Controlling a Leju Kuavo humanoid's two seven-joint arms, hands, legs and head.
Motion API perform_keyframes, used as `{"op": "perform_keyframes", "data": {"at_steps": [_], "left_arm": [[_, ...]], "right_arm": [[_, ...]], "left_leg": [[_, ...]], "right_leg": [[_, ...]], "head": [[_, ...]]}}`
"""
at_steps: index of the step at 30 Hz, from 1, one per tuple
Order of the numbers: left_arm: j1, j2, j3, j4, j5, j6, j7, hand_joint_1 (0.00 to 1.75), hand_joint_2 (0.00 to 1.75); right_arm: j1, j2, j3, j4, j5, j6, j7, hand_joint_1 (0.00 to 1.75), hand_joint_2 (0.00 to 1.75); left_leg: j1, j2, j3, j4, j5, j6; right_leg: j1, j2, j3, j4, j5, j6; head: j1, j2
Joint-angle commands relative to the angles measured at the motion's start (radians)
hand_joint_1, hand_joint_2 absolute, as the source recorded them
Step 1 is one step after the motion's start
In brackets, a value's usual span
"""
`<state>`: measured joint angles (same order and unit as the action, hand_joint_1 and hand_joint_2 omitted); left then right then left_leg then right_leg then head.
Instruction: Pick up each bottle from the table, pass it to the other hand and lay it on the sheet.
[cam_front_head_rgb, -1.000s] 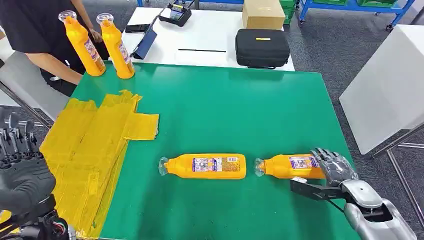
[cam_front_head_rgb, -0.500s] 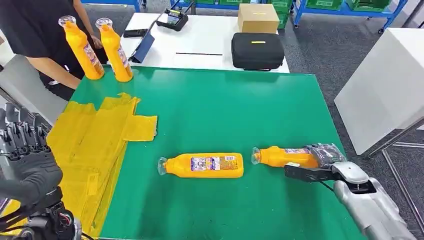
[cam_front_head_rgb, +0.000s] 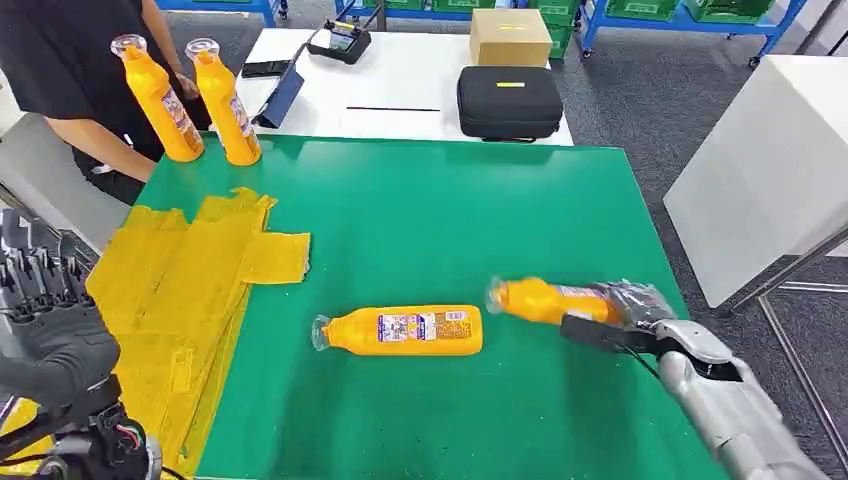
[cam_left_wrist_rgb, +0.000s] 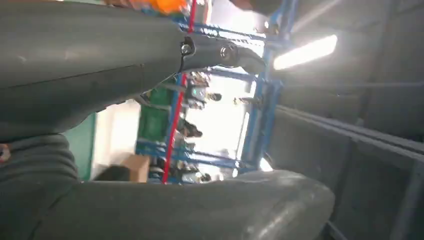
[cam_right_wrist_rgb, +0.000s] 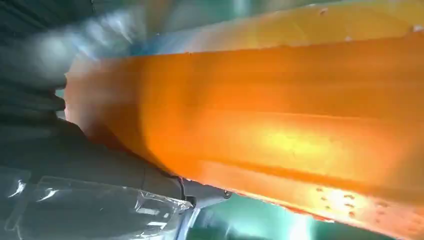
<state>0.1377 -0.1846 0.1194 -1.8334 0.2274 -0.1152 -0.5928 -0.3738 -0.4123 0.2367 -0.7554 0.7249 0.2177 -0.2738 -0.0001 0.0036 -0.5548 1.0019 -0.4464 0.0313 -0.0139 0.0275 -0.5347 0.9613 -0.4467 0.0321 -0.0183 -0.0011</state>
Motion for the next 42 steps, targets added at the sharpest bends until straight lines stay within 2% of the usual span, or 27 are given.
{"op": "perform_keyframes", "data": {"at_steps": [1,3,6,11,13,14,17,19,24,27,30,34,38,42], "left_arm": [[0.117,-0.021,0.048,-0.062,0.003,0.032,0.012,0.00,1.75],[0.117,-0.021,0.048,-0.062,0.003,0.032,0.012,0.00,1.75],[0.112,-0.023,0.048,-0.062,0.003,0.034,0.013,0.00,1.75],[0.113,-0.028,0.053,-0.063,0.004,0.041,0.018,0.00,1.75],[0.138,-0.050,0.071,-0.091,0.009,0.046,0.018,0.00,1.75],[0.146,-0.054,0.074,-0.101,0.009,0.043,0.019,0.00,1.75],[0.147,-0.054,0.062,-0.094,0.012,0.031,0.024,0.00,1.75],[0.144,-0.054,0.057,-0.089,0.011,0.030,0.024,0.00,1.75],[0.142,-0.054,0.056,-0.087,0.011,0.030,0.024,0.00,1.75],[0.134,-0.038,0.029,-0.068,0.010,0.017,0.035,0.00,1.75],[0.086,0.001,-0.045,-0.002,0.038,-0.006,0.064,0.00,1.75],[0.007,0.030,-0.134,0.079,0.075,-0.010,0.118,0.00,1.75],[-0.061,0.039,-0.215,0.151,0.083,-0.014,0.169,0.00,1.75],[-0.088,0.053,-0.268,0.169,0.089,-0.014,0.186,0.00,1.75]], "right_arm": [[0.209,0.189,-0.227,-0.536,-0.451,0.040,0.071,1.75,1.75],[0.209,0.189,-0.227,-0.536,-0.451,0.040,0.071,1.75,1.75],[0.213,0.184,-0.228,-0.532,-0.450,0.040,0.071,1.75,1.75],[0.207,0.189,-0.231,-0.531,-0.471,0.016,0.039,1.75,1.75],[0.200,0.216,-0.240,-0.618,-0.388,-0.120,0.070,1.75,1.75],[0.198,0.228,-0.251,-0.653,-0.387,-0.133,0.082,1.75,1.75],[0.251,0.268,-0.293,-0.756,-0.449,-0.111,0.090,1.75,1.75],[0.266,0.274,-0.292,-0.766,-0.449,-0.112,0.091,1.75,1.75],[0.270,0.275,-0.291,-0.767,-0.449,-0.111,0.089,1.75,1.75],[0.279,0.308,-0.281,-0.784,-0.479,-0.088,0.036,1.75,1.75],[0.246,0.379,-0.156,-0.770,-0.503,-0.073,0.021,1.75,1.75],[0.094,0.474,0.083,-0.625,-0.467,-0.202,0.033,1.75,1.75],[-0.038,0.537,0.230,-0.458,-0.495,-0.249,0.076,1.75,1.75],[-0.088,0.627,0.316,-0.357,-0.472,-0.274,0.139,1.75,1.75]], "left_leg": [[0.001,0.000,-0.003,-0.001,0.001,-0.004],[0.001,-0.009,-0.012,0.000,0.006,-0.002],[0.001,-0.016,-0.019,0.000,0.007,-0.003],[0.001,-0.015,-0.023,0.000,0.007,-0.003],[0.000,-0.014,-0.024,0.000,0.007,-0.003],[0.000,-0.014,-0.026,0.001,0.007,-0.003],[-0.001,-0.012,-0.025,0.001,0.006,-0.004],[-0.001,-0.017,-0.026,0.000,0.007,-0.003],[0.000,-0.016,-0.026,0.000,0.007,-0.002],[0.000,-0.016,-0.026,0.000,0.008,-0.002],[0.000,-0.015,-0.025,-0.001,0.008,-0.003],[0.000,-0.010,-0.024,-0.002,0.008,-0.004],[0.001,-0.007,-0.024,-0.002,0.010,-0.005],[0.002,-0.008,-0.023,-0.002,0.011,-0.006]], "right_leg": [[0.001,0.000,-0.005,0.000,0.000,-0.003],[0.000,-0.011,-0.010,0.002,-0.001,-0.001],[0.000,-0.018,-0.014,0.002,-0.001,-0.001],[0.000,-0.017,-0.018,0.002,-0.001,-0.001],[-0.001,-0.016,-0.020,0.002,-0.001,-0.001],[-0.001,-0.015,-0.021,0.003,0.000,-0.001],[-0.002,-0.014,-0.022,0.004,-0.001,-0.002],[-0.001,-0.018,-0.021,0.002,-0.001,-0.001],[-0.001,-0.017,-0.022,0.002,-0.001,-0.001],[-0.001,-0.018,-0.022,0.001,0.000,-0.001],[-0.001,-0.017,-0.021,0.001,0.000,-0.002],[-0.001,-0.012,-0.022,0.001,0.002,-0.002],[0.000,-0.010,-0.024,0.002,0.003,-0.002],[0.000,-0.011,-0.023,0.002,0.002,-0.003]], "head": [[-0.001,0.000],[0.000,0.000],[0.000,0.000],[0.000,0.000],[0.000,0.000],[0.000,0.000],[0.000,0.000],[0.000,0.000],[0.000,0.000],[0.000,0.000],[0.000,0.000],[0.000,0.000],[0.000,0.000],[0.000,0.000]]}}
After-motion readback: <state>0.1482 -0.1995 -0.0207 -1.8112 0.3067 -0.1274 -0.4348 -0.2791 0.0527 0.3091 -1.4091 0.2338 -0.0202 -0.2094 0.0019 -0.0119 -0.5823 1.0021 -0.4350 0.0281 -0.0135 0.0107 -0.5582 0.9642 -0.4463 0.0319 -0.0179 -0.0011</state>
